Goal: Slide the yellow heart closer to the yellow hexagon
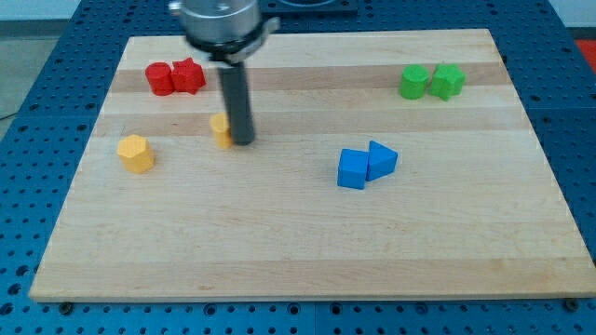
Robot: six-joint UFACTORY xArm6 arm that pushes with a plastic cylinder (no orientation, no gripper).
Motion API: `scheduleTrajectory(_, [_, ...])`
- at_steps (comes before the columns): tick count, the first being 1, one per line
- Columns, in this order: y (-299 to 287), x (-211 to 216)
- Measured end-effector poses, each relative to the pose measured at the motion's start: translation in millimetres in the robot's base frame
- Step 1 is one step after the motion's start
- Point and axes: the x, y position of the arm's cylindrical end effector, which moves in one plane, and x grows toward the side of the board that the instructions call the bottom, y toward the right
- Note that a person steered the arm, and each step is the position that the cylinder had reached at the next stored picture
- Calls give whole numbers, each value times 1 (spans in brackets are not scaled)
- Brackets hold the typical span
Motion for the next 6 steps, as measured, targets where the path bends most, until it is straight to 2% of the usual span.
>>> scheduleTrajectory(1, [-5,7])
scheduleTrajectory(2, [41,-30])
scheduleTrajectory(3, [38,-54])
scheduleTrajectory(4, [-6,-37])
scheduleTrajectory(5, [-26,-15])
scheduleTrajectory(6, [-13,-22])
